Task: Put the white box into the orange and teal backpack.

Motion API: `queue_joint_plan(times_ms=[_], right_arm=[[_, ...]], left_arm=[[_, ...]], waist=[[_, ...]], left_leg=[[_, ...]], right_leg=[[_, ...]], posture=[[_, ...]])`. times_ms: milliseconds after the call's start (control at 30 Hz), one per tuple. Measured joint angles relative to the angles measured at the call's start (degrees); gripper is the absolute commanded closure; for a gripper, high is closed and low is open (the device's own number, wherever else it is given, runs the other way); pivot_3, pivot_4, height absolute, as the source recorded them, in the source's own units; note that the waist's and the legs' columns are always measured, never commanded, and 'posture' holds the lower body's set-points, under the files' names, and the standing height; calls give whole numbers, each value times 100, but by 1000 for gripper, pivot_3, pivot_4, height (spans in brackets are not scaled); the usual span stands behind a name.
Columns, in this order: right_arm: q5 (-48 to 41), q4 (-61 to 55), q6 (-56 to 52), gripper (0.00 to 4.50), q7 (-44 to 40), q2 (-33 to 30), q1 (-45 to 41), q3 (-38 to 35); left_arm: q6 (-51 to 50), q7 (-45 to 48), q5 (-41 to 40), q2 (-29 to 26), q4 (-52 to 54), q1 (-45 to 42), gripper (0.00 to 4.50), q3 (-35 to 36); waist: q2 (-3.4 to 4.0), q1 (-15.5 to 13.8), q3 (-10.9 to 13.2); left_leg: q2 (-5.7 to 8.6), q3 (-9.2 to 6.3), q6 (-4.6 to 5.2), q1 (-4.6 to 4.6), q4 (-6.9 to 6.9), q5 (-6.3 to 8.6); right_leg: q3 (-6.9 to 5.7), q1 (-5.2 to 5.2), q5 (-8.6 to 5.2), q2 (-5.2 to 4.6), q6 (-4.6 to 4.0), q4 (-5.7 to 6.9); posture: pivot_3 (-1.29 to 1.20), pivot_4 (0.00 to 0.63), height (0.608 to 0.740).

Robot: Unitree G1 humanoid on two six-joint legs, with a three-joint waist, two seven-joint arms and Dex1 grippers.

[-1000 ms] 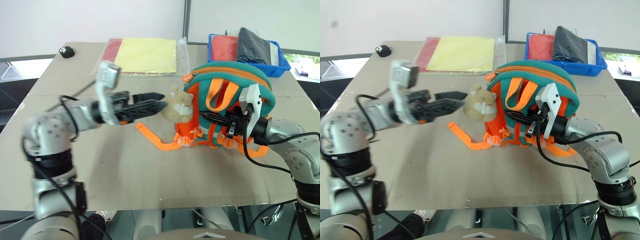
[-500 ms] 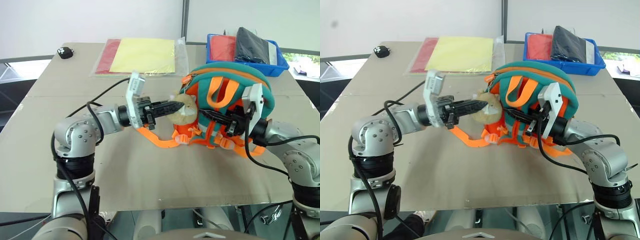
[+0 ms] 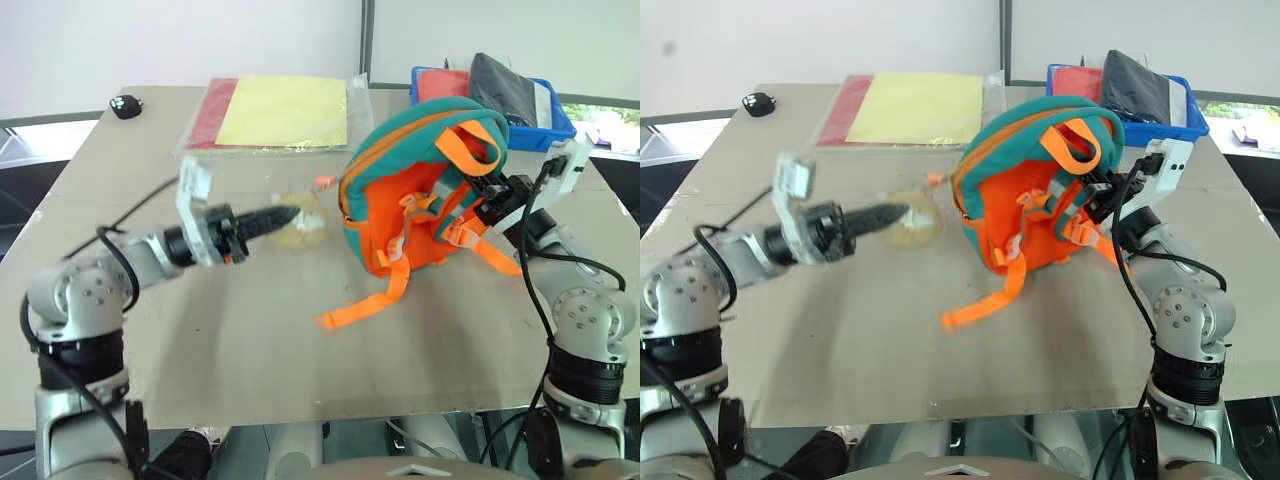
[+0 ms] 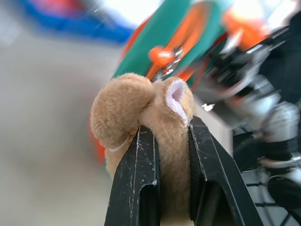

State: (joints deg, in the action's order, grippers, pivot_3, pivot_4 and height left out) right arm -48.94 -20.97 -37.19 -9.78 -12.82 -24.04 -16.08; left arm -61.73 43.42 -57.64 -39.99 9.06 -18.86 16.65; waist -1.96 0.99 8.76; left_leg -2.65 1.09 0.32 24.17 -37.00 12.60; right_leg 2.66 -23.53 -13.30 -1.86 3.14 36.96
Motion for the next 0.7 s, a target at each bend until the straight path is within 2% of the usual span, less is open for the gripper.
queue_joint_plan(times_ms=[100,267,333,433,533,700], right_arm=[[-171,74,-13,4500,244,22,-118,0],[-443,88,-20,4500,603,16,-281,-8],[-499,109,-19,4500,668,22,-337,-23],[-619,613,52,4500,1063,264,-1190,-81],[-689,845,130,4500,1195,273,-1504,-118],[-728,1087,186,4500,1182,293,-1765,-167]], left_arm=[[378,-432,435,398,111,429,4395,-397],[1015,-1216,1017,1348,22,344,4395,-829],[1069,-1283,1098,1375,-47,281,4395,-869],[1277,-1504,1529,1624,-499,-319,4396,-1173],[1536,-1476,1693,1609,-711,-452,4396,-1221],[2385,-1417,1817,1533,-1409,-1063,4396,-821]], waist=[[-1,-46,-1],[-3,-51,-2],[-2,-41,-2],[7,-34,-2],[7,-30,-2],[10,10,0]], left_leg=[[7,0,0,0,-2,0],[11,-2,1,0,-12,-1],[10,-2,1,-3,-12,-1],[16,-2,3,-5,-16,-2],[16,0,3,1,-11,-2],[13,-5,2,62,-7,-2]], right_leg=[[-3,4,0,-10,-1,-1],[-3,8,1,-10,0,0],[-2,8,1,-7,0,1],[2,8,6,-5,5,7],[4,6,5,-6,5,2],[-3,-55,7,-5,6,0]], posture=[[0,150,740],[0,150,740],[0,150,740],[0,150,740],[0,150,740],[0,150,740]])
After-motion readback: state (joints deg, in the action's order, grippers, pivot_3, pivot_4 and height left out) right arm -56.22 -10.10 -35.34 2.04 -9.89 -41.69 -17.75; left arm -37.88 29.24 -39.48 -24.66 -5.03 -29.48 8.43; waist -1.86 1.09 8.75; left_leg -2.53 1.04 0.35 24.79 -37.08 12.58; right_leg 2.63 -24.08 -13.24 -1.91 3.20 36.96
